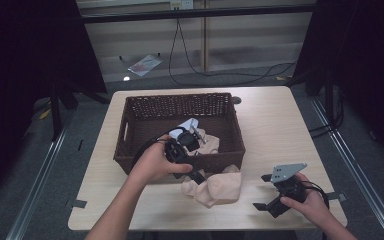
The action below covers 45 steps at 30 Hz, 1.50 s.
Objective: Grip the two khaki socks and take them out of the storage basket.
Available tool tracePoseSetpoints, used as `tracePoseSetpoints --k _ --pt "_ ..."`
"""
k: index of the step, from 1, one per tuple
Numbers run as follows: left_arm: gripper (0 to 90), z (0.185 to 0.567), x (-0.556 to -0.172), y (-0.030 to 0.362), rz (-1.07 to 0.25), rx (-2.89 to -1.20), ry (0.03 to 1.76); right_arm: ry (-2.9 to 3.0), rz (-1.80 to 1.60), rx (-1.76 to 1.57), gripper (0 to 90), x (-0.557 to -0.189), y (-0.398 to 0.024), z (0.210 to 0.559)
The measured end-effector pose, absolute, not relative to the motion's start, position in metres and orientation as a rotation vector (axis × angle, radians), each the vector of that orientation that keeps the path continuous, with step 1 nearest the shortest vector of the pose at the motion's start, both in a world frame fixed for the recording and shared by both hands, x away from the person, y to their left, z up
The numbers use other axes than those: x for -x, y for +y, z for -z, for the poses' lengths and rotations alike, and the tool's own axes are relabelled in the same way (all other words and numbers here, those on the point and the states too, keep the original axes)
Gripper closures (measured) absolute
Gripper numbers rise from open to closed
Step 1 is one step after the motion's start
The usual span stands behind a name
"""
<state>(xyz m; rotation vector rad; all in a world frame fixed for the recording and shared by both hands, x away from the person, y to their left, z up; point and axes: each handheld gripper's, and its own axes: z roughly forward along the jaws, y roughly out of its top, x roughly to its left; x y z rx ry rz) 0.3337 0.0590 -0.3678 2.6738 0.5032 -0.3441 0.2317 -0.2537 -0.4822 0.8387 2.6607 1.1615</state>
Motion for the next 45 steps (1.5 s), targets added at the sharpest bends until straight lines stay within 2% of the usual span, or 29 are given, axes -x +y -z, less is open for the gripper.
tracePoseSetpoints --k 2,4,9,21,33,45 --pt "20.6 0.369 -0.332 0.062 0.313 -2.678 0.503 2.660 -1.162 -0.838 0.9 -0.232 -0.254 0.482" --pt "13.1 0.371 -0.330 0.065 0.270 -2.678 0.488 2.660 -1.161 -0.838 0.9 -0.232 -0.254 0.482" --pt "6.2 0.380 -0.323 0.074 0.228 -2.685 0.500 2.661 -1.161 -0.839 0.9 -0.232 -0.254 0.482" --pt "3.6 0.392 -0.312 0.093 0.229 -2.642 0.511 2.665 -1.157 -0.834 0.9 -0.232 -0.253 0.483" --pt "2.9 0.419 -0.302 0.117 0.237 -2.590 0.497 2.668 -1.158 -0.842 0.9 -0.232 -0.253 0.483" --pt "2.9 0.443 -0.295 0.127 0.234 -2.607 0.494 2.662 -1.164 -0.835 0.9 -0.231 -0.253 0.482"
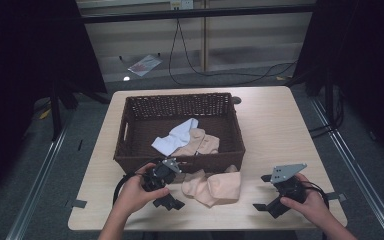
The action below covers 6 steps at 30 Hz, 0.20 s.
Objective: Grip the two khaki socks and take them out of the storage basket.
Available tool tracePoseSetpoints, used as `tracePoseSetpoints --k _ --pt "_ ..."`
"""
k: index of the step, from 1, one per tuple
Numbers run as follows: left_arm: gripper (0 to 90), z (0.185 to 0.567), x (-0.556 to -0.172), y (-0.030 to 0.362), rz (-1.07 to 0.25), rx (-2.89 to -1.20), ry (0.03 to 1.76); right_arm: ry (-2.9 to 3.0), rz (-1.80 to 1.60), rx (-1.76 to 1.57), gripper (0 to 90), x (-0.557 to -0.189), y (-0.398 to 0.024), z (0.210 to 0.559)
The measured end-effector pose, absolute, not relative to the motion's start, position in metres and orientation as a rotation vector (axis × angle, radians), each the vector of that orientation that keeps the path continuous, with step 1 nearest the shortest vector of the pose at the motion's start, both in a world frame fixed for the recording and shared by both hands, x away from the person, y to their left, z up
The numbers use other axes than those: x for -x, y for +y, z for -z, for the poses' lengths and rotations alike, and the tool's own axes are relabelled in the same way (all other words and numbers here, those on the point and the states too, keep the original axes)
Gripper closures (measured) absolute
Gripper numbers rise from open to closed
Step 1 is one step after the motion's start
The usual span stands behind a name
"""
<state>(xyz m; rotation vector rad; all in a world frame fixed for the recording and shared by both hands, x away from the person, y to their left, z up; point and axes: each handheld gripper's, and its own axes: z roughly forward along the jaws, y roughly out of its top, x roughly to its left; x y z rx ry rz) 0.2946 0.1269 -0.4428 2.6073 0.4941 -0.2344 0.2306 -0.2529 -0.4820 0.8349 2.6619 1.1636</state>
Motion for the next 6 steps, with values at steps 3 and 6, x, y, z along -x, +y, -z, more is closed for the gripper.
tracePoseSetpoints --k 3,6 --pt "3.0 0.4442 -0.2951 0.1275 0.235 -2.595 0.498 2.662 -1.166 -0.826 0.9 -0.2305 -0.2531 0.4816" --pt "2.9 0.4445 -0.2950 0.1251 0.228 -2.594 0.473 2.660 -1.165 -0.822 0.9 -0.2304 -0.2534 0.4811"
